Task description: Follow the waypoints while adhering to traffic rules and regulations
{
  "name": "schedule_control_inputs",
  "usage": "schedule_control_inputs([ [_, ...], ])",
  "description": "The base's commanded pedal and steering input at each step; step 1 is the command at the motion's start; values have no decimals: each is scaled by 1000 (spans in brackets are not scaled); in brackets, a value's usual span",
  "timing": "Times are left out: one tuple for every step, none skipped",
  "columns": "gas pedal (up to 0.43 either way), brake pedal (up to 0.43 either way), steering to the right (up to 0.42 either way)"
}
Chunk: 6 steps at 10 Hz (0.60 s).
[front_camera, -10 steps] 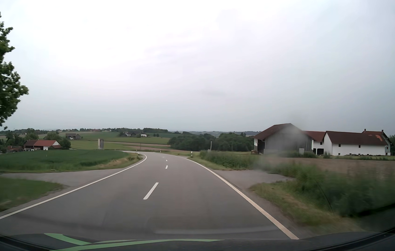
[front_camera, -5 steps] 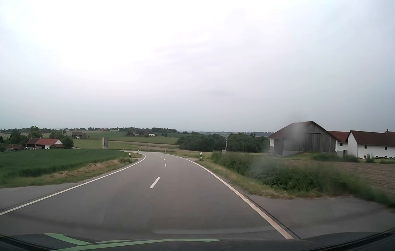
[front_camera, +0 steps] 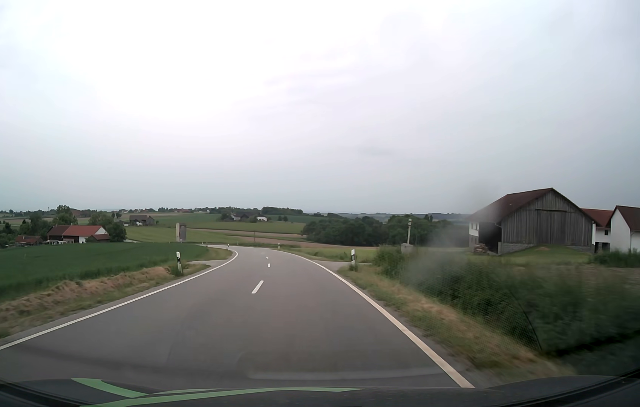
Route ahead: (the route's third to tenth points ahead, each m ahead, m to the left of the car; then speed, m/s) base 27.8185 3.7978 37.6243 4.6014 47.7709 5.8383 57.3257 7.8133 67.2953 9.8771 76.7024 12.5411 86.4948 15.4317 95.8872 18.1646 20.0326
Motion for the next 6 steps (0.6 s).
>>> schedule_control_inputs([
  [0, 0, -25],
  [0, 0, -25],
  [0, 0, -25],
  [0, 0, -25],
  [0, 0, -26],
  [0, 0, -25],
])
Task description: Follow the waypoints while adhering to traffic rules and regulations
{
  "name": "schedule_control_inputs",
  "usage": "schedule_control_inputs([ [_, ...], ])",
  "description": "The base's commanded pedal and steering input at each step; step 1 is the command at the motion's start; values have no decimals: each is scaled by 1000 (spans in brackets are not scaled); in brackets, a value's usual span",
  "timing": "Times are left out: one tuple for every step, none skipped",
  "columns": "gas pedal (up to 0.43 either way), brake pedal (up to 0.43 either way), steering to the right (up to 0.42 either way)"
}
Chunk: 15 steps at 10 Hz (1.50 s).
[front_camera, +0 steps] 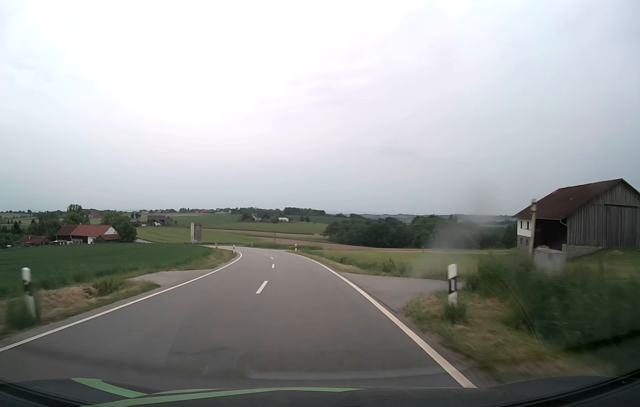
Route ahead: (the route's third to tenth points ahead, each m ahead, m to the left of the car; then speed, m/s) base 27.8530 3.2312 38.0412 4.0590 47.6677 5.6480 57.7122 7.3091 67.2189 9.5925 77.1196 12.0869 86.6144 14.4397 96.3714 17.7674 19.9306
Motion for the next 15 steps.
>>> schedule_control_inputs([
  [0, 0, -23],
  [0, 0, -22],
  [0, 0, -21],
  [0, 0, -20],
  [0, 0, -19],
  [0, 0, -18],
  [0, 0, -19],
  [0, 0, -19],
  [0, 0, -19],
  [0, 0, -18],
  [0, 0, -18],
  [0, 0, -19],
  [0, 0, -18],
  [0, 0, -19],
  [0, 0, -19],
])
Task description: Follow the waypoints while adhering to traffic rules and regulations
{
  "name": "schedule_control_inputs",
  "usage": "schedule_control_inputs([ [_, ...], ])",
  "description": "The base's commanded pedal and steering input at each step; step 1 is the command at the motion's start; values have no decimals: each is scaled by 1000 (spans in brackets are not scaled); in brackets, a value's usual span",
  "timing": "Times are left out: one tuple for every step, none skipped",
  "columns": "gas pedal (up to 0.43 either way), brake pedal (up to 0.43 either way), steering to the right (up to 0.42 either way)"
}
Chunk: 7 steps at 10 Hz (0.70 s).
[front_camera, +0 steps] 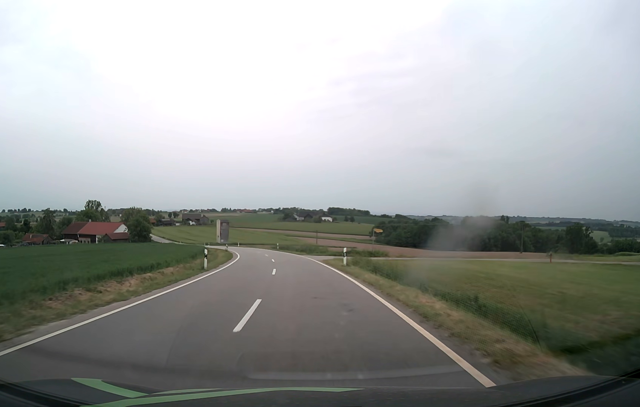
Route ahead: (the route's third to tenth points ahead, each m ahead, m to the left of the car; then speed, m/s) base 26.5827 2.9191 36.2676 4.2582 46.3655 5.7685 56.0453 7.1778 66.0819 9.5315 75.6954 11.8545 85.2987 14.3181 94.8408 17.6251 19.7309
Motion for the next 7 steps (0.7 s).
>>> schedule_control_inputs([
  [0, 0, -18],
  [0, 0, -19],
  [0, 0, -19],
  [0, 0, -19],
  [0, 0, -19],
  [0, 0, -19],
  [0, 0, -19],
])
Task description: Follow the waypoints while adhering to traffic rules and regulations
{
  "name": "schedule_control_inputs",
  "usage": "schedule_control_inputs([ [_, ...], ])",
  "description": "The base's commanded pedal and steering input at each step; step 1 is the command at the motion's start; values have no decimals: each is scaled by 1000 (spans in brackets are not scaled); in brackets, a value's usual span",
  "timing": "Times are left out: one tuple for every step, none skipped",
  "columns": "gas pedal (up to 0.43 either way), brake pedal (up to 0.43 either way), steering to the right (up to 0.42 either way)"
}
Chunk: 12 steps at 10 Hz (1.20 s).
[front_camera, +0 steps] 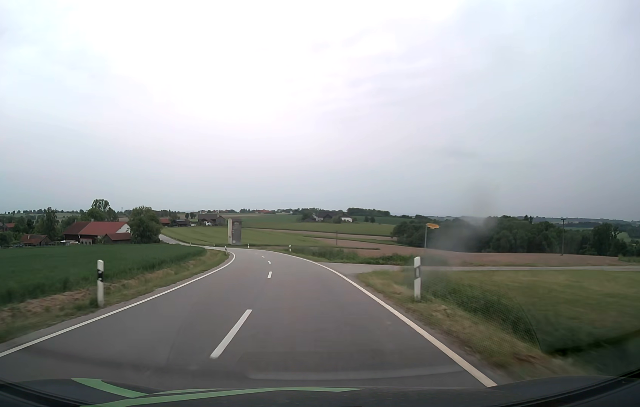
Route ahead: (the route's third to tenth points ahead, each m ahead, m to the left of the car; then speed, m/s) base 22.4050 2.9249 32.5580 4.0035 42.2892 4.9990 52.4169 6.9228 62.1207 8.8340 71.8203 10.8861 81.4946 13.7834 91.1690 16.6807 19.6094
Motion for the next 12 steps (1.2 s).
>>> schedule_control_inputs([
  [0, 0, -20],
  [0, 0, -20],
  [0, 0, -20],
  [0, 0, -20],
  [0, 0, -20],
  [0, 0, -20],
  [0, 0, -21],
  [0, 0, -24],
  [0, 0, -23],
  [0, 0, -24],
  [0, 0, -24],
  [0, 0, -24],
])
